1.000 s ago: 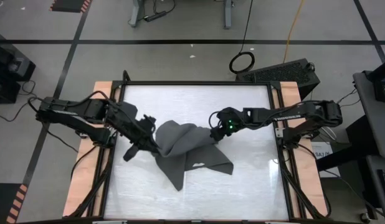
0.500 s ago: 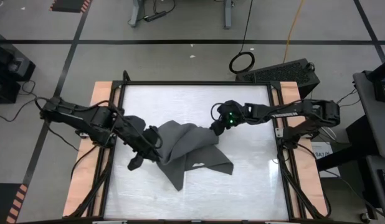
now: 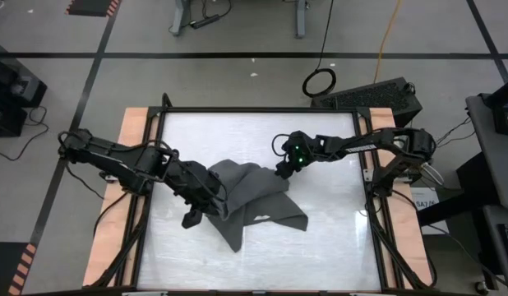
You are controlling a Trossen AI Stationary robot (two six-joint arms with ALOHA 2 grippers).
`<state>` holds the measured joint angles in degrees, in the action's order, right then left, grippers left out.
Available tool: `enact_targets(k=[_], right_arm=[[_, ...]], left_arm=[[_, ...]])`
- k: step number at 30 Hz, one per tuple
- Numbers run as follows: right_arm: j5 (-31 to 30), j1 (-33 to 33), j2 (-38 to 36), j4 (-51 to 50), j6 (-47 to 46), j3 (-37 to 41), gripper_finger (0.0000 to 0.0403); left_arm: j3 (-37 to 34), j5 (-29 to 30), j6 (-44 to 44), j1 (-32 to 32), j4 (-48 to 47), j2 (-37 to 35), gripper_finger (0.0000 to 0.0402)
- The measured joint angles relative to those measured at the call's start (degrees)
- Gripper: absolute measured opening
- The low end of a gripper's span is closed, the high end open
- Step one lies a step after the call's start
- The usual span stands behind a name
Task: Roll towel into tight, uniform cylinder
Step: Roll the gray towel
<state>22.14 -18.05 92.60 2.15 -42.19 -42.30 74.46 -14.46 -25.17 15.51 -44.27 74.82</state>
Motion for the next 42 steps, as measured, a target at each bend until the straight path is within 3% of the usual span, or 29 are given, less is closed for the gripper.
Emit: enact_targets(k=[4, 12, 17, 22, 31, 37, 42], right_arm=[[3.6, 0.2, 1.2, 2.0, 0.4, 0.0, 0.0142], [7.0, 0.9, -2.3, 3.4, -0.7, 0.0, 0.0012], [7.8, 2.4, -6.8, 2.7, 0.1, 0.0, 0.0014], [4.8, 7.0, -13.7, 1.1, 4.8, 0.0, 0.0003], [5.1, 18.2, -22.2, -8.5, 0.3, -0.1, 0.0040], [3.5, 22.2, -21.7, -13.4, -1.8, 0.0, 0.0109], [3.6, 24.0, -21.8, -20.8, 4.6, 0.0, 0.0164]], left_arm=[[0.0, 1.2, 0.0, 0.0, 0.0, 0.5, 0.0006], [0.0, 1.9, 0.5, -0.4, -0.1, 0.5, 0.0006], [0.0, 3.2, 0.7, -1.1, -0.6, 0.5, 0.0006], [0.0, 4.7, -0.5, -1.7, -4.1, 0.0, 0.0006], [0.1, 5.3, 2.4, -1.6, -10.1, 0.1, 0.0006], [0.1, 6.0, 6.1, -1.7, -10.3, 0.1, 0.0006], [0.1, 8.1, 6.5, -1.7, -10.5, 0.1, 0.0006]])
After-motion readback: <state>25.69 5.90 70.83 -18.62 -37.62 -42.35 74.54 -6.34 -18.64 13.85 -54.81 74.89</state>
